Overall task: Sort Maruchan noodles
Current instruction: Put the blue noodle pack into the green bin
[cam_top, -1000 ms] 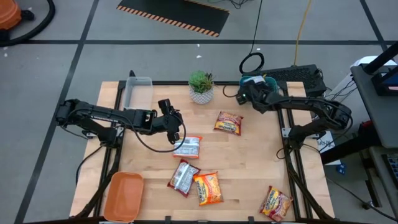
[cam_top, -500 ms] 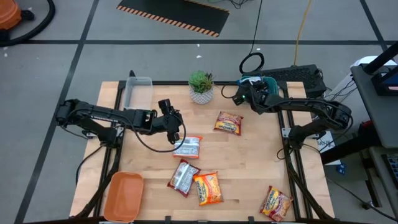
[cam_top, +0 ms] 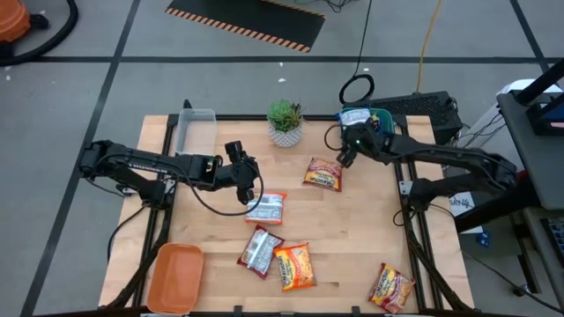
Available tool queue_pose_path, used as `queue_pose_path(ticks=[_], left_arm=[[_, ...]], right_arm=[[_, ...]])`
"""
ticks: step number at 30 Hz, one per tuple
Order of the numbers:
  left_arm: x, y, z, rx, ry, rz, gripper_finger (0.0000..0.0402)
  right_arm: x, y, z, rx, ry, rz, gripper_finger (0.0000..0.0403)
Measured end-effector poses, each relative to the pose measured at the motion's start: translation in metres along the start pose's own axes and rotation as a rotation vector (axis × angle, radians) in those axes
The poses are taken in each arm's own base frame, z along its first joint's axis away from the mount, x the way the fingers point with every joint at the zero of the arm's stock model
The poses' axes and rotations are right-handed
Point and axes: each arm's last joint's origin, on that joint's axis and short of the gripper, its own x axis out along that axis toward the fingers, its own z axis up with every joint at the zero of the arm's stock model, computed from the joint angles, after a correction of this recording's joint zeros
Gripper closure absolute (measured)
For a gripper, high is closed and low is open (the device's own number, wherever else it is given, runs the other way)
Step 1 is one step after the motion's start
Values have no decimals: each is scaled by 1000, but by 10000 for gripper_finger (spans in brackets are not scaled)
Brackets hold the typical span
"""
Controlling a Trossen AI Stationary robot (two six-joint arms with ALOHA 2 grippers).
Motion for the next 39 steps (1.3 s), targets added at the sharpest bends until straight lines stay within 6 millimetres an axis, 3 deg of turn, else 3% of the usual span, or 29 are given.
queue_pose_path(ticks=[8, 13, 32, 39], left_arm=[[0, 0, 0, 0, -1, 0, 163], [0, 0, 0, 6, -1, 0, 163], [0, 0, 0, -30, -2, 0, 163], [0, 0, 0, -34, -1, 0, 163]], right_arm=[[13, 4, -28, -144, 8, -86, 334], [22, 7, -39, -244, -30, -96, 396], [47, -19, -43, -125, 17, -219, 402], [45, -20, -35, -53, -61, -232, 403]])
